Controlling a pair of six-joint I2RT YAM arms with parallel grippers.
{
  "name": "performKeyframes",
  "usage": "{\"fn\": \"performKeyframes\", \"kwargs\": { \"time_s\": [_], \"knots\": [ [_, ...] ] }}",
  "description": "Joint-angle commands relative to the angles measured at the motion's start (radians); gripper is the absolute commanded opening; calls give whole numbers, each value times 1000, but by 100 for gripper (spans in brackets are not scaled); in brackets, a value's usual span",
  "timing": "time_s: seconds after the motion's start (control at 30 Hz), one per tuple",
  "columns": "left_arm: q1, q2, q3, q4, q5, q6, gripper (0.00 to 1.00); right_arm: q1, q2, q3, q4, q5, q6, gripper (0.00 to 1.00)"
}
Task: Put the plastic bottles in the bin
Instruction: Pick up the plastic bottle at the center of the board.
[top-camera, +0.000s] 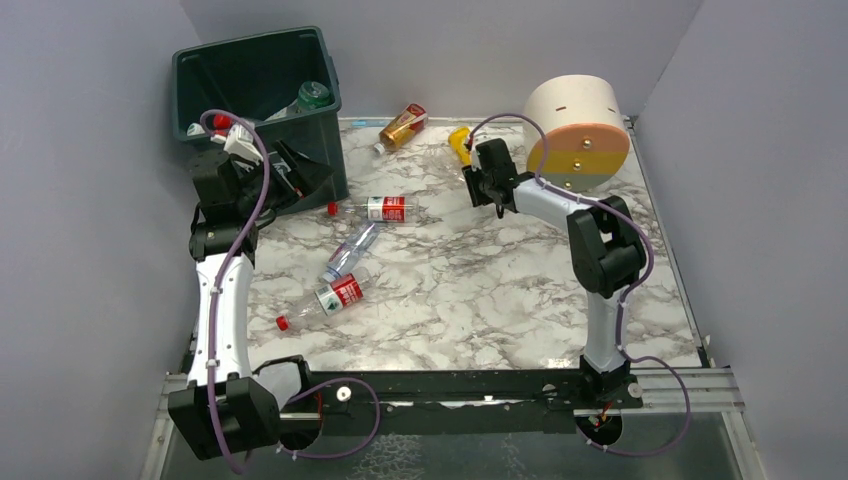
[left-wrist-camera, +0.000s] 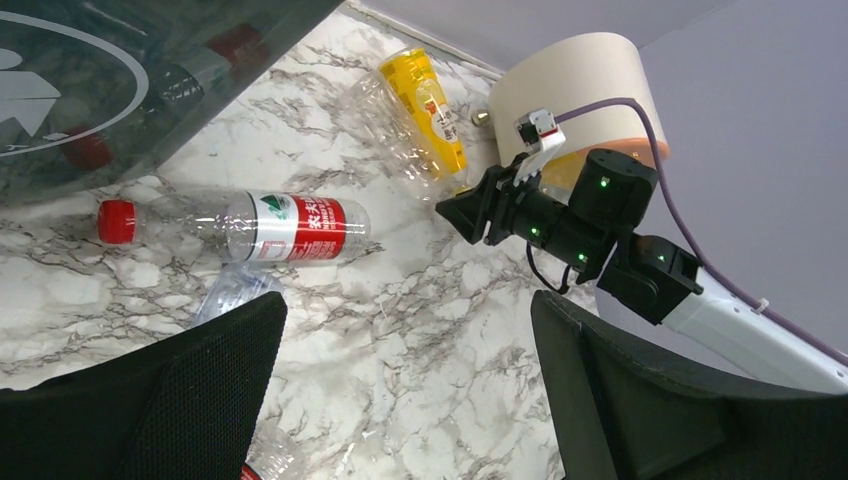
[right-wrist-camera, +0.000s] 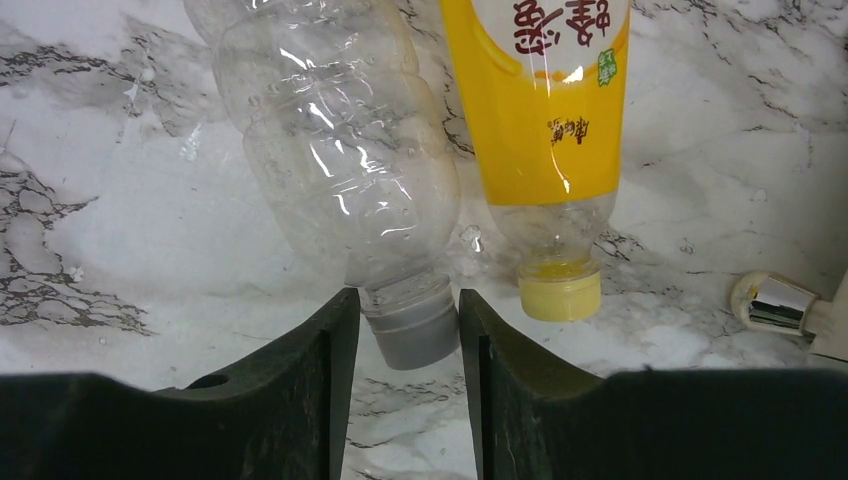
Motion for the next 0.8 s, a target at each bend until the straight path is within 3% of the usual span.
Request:
{"fn": "performKeyframes", "kwargs": {
  "time_s": [0.0, 0.13, 0.37, 0.77],
  "knots": [
    [-20, -1, 48, 9, -19, 18, 99, -4, 37, 24, 7, -30, -7, 46],
    [-39, 2, 51, 3, -32, 21, 99, -5, 52, 23, 0, -41, 4, 46],
    [-81, -1, 46, -5, -56, 21, 99, -5, 17, -6, 1, -80, 24, 34],
    [-116, -22, 28, 44, -33, -35, 99, -6, -288, -205, 21, -251, 137, 32]
  ]
}}
